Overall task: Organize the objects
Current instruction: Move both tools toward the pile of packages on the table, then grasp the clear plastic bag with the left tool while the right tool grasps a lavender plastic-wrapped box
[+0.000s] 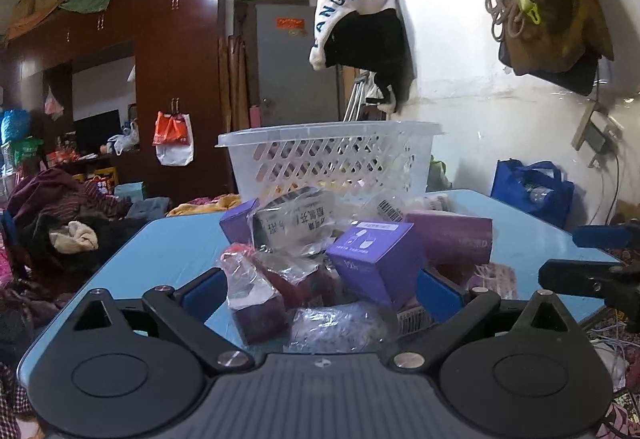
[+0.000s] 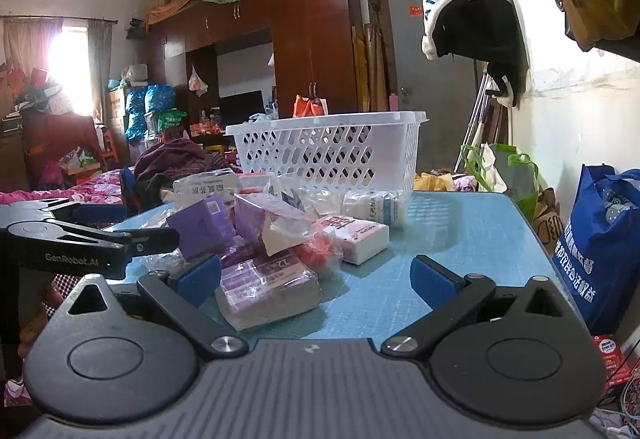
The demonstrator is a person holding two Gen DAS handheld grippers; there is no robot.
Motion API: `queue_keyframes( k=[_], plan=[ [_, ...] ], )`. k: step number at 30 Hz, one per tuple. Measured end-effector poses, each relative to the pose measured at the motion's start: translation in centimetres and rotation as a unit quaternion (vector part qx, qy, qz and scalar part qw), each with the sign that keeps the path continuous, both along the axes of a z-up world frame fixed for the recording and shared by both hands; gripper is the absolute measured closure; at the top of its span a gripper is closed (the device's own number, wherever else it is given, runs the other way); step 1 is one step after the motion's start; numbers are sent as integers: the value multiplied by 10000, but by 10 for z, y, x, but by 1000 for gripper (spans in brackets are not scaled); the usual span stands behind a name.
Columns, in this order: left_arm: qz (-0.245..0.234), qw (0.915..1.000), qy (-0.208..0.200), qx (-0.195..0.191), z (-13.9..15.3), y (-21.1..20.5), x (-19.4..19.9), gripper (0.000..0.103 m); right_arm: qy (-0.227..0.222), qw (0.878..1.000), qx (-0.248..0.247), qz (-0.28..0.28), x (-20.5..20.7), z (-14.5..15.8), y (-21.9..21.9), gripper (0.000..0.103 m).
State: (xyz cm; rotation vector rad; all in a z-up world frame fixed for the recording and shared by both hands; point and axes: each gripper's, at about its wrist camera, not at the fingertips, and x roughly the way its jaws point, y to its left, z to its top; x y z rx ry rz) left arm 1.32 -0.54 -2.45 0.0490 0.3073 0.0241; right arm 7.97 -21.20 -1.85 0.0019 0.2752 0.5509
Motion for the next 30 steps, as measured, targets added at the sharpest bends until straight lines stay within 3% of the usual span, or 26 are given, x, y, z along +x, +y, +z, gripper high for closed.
queue_keyframes(
  k=[13, 23, 30],
  plan=[
    [52, 9995, 262, -196, -1, 3, 0, 4, -104, 9998, 140, 69, 0, 0, -1, 0],
    [42, 9995, 225, -222, 1, 6, 2, 4, -206, 9991, 286, 255, 0, 3, 2, 0],
    [281, 9988, 224, -324, 3, 43, 3, 8, -286, 9991, 52, 313, 7, 8, 13, 20]
  ],
)
